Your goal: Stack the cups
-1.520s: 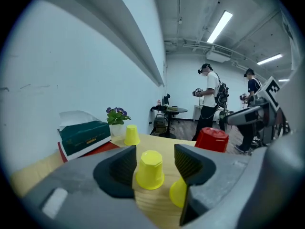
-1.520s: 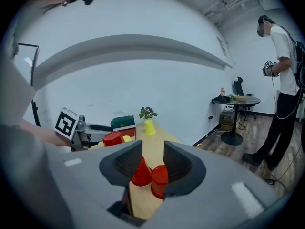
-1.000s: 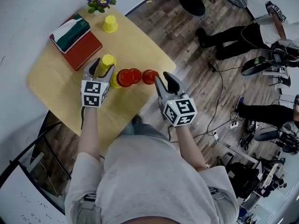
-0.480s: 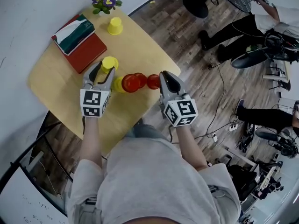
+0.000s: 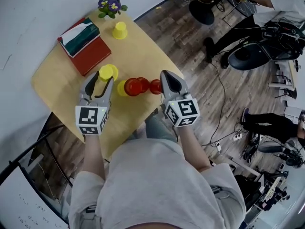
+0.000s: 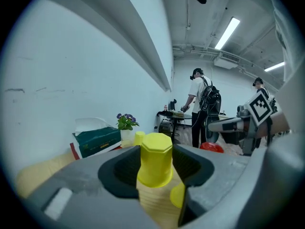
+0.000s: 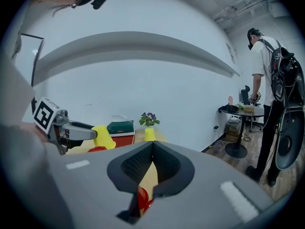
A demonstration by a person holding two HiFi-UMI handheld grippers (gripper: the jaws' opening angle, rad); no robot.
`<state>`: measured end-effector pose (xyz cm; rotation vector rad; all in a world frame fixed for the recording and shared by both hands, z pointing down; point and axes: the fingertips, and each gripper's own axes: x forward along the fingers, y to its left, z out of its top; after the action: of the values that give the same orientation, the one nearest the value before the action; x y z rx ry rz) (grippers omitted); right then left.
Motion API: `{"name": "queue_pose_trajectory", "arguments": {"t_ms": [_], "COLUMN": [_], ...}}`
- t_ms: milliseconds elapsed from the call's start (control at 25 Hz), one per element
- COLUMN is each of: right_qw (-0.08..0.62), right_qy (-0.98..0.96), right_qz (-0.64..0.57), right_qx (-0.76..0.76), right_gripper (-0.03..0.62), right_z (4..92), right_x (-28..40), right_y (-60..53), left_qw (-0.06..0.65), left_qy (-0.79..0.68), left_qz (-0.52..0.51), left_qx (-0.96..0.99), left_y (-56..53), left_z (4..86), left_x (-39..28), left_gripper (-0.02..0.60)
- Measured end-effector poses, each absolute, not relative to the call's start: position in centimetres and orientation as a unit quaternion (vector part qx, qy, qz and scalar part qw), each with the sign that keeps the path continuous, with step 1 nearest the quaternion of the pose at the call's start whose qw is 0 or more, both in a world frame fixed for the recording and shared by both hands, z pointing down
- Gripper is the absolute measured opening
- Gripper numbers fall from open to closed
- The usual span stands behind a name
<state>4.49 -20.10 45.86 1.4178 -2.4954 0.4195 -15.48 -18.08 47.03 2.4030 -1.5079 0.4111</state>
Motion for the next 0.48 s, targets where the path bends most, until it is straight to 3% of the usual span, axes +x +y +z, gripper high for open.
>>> {"name": "queue_pose_trajectory", "arguments": {"t_ms": [480], "right_qw": [0.096], "right_qy": [-0.895], "right_qz": [0.136], "right_qx": [0.413], "right_gripper": [0.002], "right_z": [43.2], "right_x": [4.9], "right_y": [-21.7], "left_qw": [0.127], "left_qy": [-0.598], "left_qz": [0.123], "left_qx": [0.782], "left_y": [-13.2], "left_z": [41.5], "left_x": [-13.1], "left_gripper": [0.218]}}
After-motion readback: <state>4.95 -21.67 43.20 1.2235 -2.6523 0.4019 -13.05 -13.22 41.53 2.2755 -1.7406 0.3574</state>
